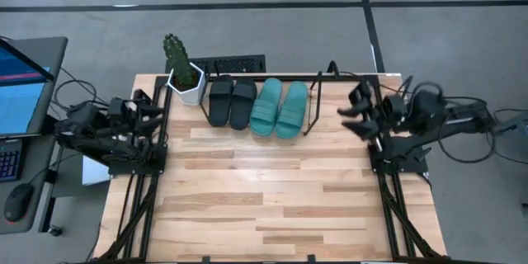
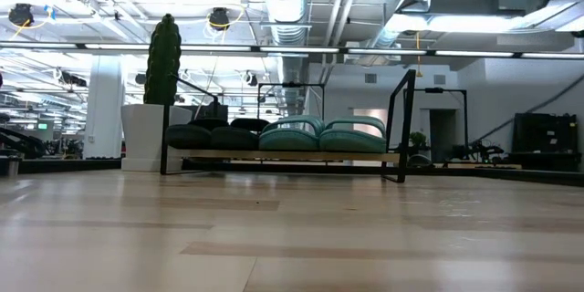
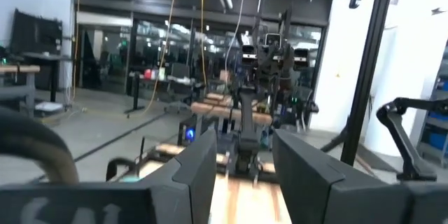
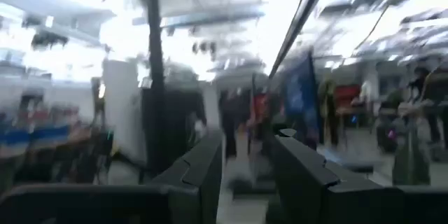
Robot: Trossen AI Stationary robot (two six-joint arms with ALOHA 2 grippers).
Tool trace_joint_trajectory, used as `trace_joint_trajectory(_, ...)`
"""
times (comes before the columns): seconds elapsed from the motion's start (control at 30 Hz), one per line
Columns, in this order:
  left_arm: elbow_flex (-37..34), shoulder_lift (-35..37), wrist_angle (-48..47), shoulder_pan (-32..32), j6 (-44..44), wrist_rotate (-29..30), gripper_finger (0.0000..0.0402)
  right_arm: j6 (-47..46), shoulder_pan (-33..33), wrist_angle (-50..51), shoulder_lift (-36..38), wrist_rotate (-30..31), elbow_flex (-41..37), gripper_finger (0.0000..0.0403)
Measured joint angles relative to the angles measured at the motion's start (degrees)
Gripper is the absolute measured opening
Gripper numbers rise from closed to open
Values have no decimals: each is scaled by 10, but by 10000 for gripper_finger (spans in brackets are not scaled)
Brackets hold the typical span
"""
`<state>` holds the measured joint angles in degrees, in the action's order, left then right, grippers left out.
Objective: Pick and place slides into the shelf
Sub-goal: Return to Home Position
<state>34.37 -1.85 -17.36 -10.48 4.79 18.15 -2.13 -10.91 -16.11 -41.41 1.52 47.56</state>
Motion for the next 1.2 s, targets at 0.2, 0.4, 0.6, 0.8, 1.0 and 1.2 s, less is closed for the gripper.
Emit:
trace_joint_trajectory(0.2,-67,0,46,0,18,-1,128,9,-43,20,90,-4,-144,113)
trace_joint_trajectory(0.4,-144,0,141,0,22,-21,128,6,-88,57,163,-4,-231,113)
trace_joint_trajectory(0.6,-183,0,190,-21,40,-56,128,26,-141,59,267,-1,-306,113)
trace_joint_trajectory(0.8,-208,0,207,-74,52,-57,128,23,-187,64,366,1,-368,113)
trace_joint_trajectory(1.0,-279,0,306,-136,73,-31,128,21,-223,46,412,1,-426,113)
trace_joint_trajectory(1.2,-336,0,388,-200,67,40,128,16,-243,40,413,1,-457,113)
